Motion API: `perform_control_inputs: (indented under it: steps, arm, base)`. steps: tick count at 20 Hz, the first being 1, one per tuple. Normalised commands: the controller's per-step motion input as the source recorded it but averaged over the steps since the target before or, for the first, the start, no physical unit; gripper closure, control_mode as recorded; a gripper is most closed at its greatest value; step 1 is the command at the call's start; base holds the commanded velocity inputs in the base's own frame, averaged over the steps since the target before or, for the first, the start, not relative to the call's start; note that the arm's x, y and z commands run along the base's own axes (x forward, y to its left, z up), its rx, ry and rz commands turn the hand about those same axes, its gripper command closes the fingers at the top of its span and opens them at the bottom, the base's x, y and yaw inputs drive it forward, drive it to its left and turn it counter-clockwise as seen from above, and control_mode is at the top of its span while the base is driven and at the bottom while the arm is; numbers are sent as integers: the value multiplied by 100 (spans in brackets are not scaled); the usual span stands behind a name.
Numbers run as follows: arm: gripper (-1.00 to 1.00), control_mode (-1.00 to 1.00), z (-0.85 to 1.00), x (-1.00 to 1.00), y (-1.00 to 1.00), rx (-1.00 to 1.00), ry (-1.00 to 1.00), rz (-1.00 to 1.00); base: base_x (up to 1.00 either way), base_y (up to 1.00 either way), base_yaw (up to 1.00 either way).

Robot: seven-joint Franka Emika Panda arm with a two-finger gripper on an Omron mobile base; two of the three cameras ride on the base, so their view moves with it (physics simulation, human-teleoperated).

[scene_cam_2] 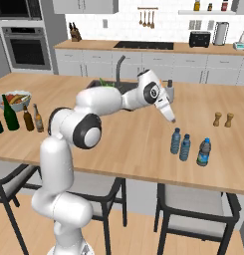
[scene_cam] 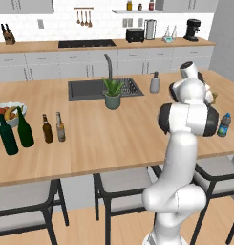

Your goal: Move the plastic bottles in the middle to the plastics group, and the glass bottles in the middle to the glass group.

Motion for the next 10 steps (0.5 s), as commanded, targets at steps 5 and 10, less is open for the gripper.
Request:
perform_control_inputs:
  steps: [5, 10]
  arm:
    - [-100, -100, 35, -58, 73, 0, 9, 41]
    - [-100, -100, 0, -81, 28, 0, 0, 33]
  base:
    - [0, 0, 0]
    - [0, 0, 0]
